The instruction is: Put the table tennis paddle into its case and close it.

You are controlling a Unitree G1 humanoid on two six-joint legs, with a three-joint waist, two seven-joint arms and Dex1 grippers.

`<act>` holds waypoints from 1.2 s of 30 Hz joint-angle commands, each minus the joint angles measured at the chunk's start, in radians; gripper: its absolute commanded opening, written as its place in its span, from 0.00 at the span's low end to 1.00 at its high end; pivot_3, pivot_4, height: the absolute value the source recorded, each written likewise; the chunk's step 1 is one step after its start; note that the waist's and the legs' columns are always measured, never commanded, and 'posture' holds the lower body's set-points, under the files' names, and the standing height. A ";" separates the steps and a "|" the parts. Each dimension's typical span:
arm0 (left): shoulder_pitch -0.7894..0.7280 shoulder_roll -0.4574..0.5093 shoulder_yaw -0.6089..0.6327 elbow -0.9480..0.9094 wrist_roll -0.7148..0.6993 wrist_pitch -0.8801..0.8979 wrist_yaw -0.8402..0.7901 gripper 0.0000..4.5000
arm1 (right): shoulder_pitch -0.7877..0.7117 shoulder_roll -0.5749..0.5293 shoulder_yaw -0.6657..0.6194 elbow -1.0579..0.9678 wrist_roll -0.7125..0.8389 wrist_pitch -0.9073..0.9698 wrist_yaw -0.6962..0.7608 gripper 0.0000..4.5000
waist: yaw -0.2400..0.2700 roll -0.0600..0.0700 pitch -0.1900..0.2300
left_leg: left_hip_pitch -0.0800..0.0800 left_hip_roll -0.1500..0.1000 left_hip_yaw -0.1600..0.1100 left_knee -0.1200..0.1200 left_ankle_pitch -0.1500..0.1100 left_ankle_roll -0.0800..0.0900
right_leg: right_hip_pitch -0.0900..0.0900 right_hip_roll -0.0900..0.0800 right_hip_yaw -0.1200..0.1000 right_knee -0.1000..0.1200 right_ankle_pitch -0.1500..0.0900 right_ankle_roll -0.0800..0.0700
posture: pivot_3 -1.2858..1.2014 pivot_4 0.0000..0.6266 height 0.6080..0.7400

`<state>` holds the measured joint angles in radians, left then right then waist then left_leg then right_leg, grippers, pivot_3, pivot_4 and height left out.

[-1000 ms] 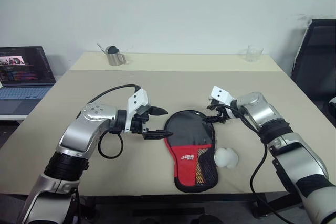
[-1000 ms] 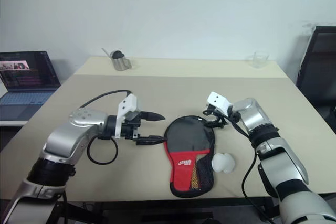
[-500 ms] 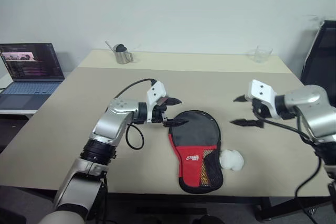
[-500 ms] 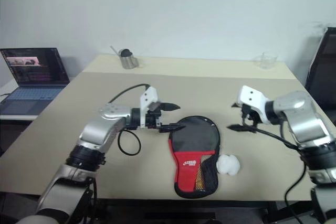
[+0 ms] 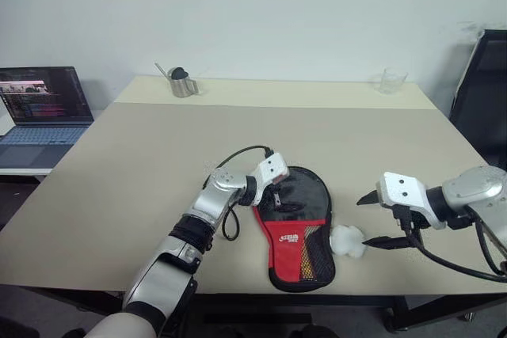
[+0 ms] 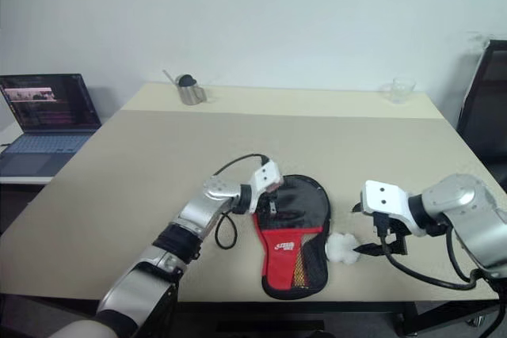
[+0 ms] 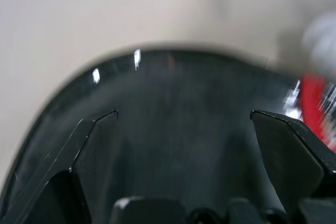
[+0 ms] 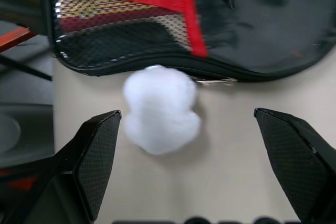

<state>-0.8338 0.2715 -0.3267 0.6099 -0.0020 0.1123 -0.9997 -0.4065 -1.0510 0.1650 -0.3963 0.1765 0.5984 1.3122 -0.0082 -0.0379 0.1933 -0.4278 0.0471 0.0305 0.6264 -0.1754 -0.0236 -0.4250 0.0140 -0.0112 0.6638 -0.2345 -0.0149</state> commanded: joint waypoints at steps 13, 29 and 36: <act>0.072 -0.072 0.064 0.070 -0.010 -0.019 0.073 0.98 | -0.055 0.021 0.153 0.054 -0.102 -0.047 -0.018 0.99 | 0.005 0.000 0.000 | 0.002 0.000 -0.001 0.002 0.000 0.000 | 0.004 0.000 -0.001 -0.001 0.000 0.000 | 0.52 0.24 1.00; 0.080 -0.087 0.063 0.015 -0.012 0.022 0.062 0.98 | -0.089 0.079 0.214 0.099 -0.138 -0.046 -0.005 0.56 | 0.007 0.001 -0.001 | 0.003 -0.001 -0.001 0.001 0.000 0.000 | 0.004 0.000 -0.001 -0.001 0.001 0.001 | 0.52 0.24 1.00; 0.073 -0.074 0.084 0.031 -0.025 0.035 0.062 0.98 | -0.056 0.025 0.209 0.028 -0.147 -0.054 0.025 0.08 | 0.007 0.001 -0.001 | 0.003 -0.001 -0.001 0.001 0.000 0.000 | 0.004 0.000 -0.001 0.000 0.001 0.001 | 0.52 0.24 1.00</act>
<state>-0.7690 0.1911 -0.2441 0.6258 -0.0324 0.1324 -0.9319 -0.4627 -1.0041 0.3861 -0.3335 0.0322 0.5546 1.3205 -0.0017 -0.0371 0.1927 -0.4252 0.0465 0.0296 0.6277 -0.1756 -0.0238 -0.4207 0.0139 -0.0124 0.6634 -0.2340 -0.0140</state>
